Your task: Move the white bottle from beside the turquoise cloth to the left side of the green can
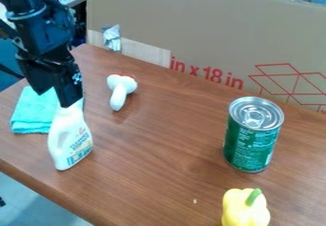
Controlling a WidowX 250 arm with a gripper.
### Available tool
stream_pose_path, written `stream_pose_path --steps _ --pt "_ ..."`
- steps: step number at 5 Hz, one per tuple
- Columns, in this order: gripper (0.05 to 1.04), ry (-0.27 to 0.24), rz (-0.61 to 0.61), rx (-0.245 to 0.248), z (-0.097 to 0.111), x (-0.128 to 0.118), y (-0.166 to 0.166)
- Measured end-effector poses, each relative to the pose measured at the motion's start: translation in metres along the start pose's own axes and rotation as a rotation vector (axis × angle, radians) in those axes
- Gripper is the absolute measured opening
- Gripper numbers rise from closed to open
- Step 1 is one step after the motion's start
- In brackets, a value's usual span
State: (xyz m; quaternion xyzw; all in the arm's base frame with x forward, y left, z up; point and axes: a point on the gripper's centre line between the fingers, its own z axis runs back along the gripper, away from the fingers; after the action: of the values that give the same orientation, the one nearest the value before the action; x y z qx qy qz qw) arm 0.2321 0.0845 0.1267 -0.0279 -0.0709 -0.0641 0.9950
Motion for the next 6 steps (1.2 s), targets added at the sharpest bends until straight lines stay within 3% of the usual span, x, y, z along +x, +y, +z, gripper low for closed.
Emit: stream_pose_path --steps 2,3,4,5,6 --pt "1.01 0.104 0.064 -0.027 -0.027 -0.007 0.009" --pt "0.935 0.11 0.055 -0.02 -0.029 -0.004 0.005" --pt "0.738 0.111 0.041 -0.01 -0.03 -0.001 0.0" --pt "0.476 0.098 0.048 -0.002 -0.03 0.001 0.001" --pt "0.415 0.091 0.05 -0.003 -0.028 0.001 -0.001"
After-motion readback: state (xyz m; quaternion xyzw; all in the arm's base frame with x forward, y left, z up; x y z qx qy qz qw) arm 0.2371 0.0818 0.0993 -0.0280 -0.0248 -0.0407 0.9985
